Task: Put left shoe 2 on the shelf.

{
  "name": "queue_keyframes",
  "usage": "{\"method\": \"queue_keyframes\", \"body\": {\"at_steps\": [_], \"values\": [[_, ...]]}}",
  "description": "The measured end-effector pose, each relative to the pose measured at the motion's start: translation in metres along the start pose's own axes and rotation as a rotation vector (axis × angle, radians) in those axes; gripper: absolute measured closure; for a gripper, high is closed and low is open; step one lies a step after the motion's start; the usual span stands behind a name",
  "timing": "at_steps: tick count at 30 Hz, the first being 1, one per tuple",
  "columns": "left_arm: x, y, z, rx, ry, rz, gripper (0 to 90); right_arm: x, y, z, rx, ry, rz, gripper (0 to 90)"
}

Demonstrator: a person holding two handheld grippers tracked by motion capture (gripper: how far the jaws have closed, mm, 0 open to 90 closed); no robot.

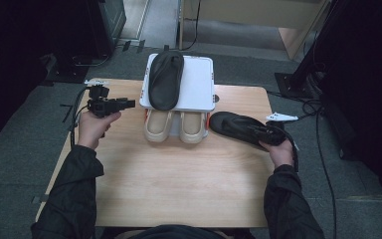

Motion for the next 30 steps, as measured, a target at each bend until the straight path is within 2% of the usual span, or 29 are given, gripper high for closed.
{"method": "queue_keyframes", "body": {"at_steps": [4, 10, 13, 18, 24, 30], "values": [[0.008, -0.001, 0.000, -0.017, 0.005, 0.019, 52.5, 0.004, -0.008, 0.000, 0.021, 0.012, 0.015, 81.1], [0.017, 0.000, 0.000, -0.011, 0.013, 0.026, 52.5, 0.008, -0.010, 0.000, 0.004, 0.009, 0.039, 82.5], [0.019, 0.000, 0.000, -0.005, -0.006, 0.043, 52.4, 0.009, -0.007, 0.000, 0.007, 0.011, 0.038, 82.6], [0.020, 0.003, 0.002, -0.005, -0.008, 0.032, 52.4, 0.011, -0.003, 0.000, -0.014, 0.015, 0.045, 82.0], [0.020, 0.005, 0.006, -0.003, -0.012, 0.026, 52.4, 0.012, 0.006, 0.000, -0.019, 0.030, 0.020, 82.0], [0.021, 0.006, 0.011, 0.001, 0.005, 0.041, 52.5, 0.013, 0.019, 0.004, -0.038, 0.043, -0.001, 82.0]]}}
Point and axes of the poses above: each handheld gripper's, and its own axes: z roughly forward along the jaws, x roughly out of its underside, y roughly to its left, the point moved 2 cm from there along z, roughly forward along the jaws, and after that the axes turned 6 degrees about z, right-handed, at the moved point
